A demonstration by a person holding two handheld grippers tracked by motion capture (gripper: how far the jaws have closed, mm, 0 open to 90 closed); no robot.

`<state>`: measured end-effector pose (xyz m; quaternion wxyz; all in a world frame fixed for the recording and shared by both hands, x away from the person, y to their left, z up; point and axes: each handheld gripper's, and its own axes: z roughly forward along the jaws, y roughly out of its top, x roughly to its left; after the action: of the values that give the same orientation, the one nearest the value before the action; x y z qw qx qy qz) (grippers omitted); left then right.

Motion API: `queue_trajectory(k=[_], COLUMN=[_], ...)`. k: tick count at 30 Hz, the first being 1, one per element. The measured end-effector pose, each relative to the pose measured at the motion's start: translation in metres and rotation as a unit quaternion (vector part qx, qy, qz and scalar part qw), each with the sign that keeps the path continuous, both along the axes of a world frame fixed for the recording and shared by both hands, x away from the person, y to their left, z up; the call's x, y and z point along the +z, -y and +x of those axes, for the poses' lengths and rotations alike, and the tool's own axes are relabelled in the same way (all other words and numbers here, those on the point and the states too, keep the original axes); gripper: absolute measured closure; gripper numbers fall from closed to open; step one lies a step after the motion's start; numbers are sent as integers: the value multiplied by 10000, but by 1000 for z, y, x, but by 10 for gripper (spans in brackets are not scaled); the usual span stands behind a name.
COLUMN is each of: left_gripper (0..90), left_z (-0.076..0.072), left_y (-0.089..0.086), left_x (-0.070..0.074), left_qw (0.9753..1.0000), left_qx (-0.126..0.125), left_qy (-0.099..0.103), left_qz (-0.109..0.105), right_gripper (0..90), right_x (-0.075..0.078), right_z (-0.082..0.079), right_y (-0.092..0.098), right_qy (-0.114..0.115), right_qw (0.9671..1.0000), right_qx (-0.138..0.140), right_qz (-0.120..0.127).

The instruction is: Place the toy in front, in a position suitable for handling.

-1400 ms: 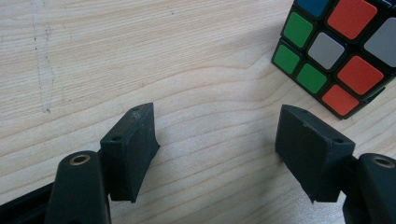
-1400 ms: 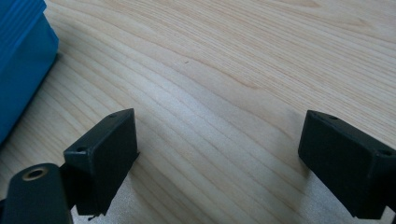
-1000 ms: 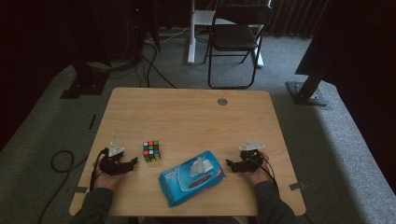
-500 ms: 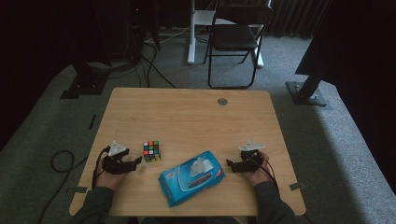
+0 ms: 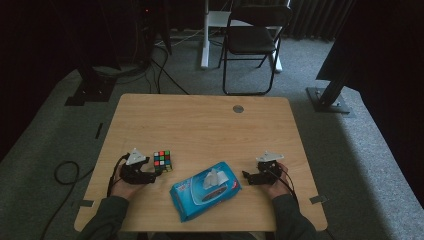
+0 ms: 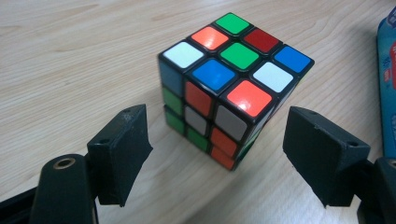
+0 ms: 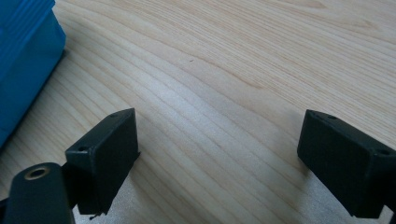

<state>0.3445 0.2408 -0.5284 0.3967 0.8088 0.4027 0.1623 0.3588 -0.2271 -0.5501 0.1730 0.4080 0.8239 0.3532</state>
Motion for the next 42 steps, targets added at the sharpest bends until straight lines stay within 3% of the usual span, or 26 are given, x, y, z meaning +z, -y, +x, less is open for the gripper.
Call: queue_trajectory(k=[6,16,30,32,42], left_gripper=[256,335,403,459,495], left_z=[8,19,44,47,64], left_y=[10,24,72,77,101], left_x=[-6,-5,7,8,8], left_qw=[9996,9989,9955,9951,9946], left_qx=[-162,-370,-829,-881,-901], left_qy=[-167,-198,-120,-124,-164], left_qz=[128,212,441,433,479], right_gripper=[120,120,120,120,119], right_x=[0,0,0,0,0], right_z=[0,0,0,0,6], right_y=[0,0,0,0,-2], right_qy=[-3,-11,-12,-9,-18], right_qw=[10000,10000,10000,10000,10000], right_qx=[-6,-10,-8,-6,60], right_qz=[4,5,-1,-2,3])
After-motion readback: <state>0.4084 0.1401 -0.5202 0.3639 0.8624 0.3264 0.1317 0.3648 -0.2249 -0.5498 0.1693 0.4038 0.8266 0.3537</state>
